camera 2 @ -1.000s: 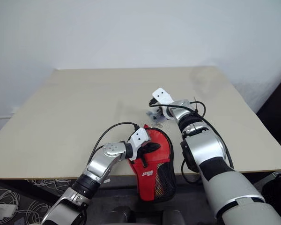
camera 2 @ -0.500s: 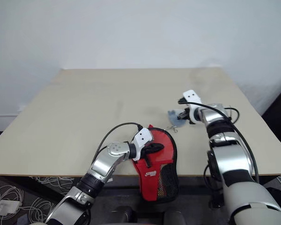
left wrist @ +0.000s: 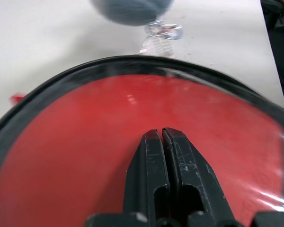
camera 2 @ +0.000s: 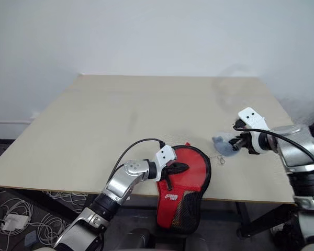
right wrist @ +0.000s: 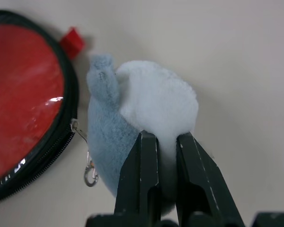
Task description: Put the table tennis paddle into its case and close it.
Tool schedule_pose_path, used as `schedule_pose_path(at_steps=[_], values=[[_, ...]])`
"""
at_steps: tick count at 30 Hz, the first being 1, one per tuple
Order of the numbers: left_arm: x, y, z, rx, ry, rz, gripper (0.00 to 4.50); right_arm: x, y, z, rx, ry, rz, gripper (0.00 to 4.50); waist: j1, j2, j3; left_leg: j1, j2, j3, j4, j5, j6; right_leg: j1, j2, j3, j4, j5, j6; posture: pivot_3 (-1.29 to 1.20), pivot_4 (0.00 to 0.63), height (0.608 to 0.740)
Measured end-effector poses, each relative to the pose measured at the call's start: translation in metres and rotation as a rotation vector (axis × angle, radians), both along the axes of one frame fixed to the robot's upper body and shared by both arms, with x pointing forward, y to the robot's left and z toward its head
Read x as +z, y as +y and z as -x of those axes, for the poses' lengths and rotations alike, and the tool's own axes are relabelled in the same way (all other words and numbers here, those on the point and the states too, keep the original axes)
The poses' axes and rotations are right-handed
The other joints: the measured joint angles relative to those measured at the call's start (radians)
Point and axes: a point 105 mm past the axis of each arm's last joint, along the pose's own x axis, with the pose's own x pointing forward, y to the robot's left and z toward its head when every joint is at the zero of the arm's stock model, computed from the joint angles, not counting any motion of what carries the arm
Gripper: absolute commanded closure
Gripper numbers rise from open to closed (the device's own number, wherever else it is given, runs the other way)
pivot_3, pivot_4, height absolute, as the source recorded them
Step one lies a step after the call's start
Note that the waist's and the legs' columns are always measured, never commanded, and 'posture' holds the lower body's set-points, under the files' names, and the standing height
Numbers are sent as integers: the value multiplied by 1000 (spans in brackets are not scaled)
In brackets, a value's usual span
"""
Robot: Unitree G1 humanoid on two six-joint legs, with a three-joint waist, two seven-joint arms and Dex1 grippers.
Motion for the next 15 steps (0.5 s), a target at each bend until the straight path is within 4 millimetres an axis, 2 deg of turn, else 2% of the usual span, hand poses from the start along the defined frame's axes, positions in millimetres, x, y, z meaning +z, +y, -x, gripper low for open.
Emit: schedule_pose_path(at_steps=[5,11,15], values=[[0,-2,-5,-3,0,-4,4500,3,-1,1,18,-13,-5,4472,0,-1,0,0,-4,-1,0,0,0,1,-2,-1,0,0,1,0,0,734],[0,-2,-13,-11,-8,-14,4500,1,2,-16,-40,-63,-26,4472,0,-1,0,0,-5,-3,0,2,3,1,-3,-1,0,-1,2,0,0,734],[-1,-2,-15,-21,-10,-20,4500,-3,6,-19,-52,-74,-37,4472,0,-1,0,0,-6,-3,0,2,3,1,-3,-1,0,0,2,0,0,734]])
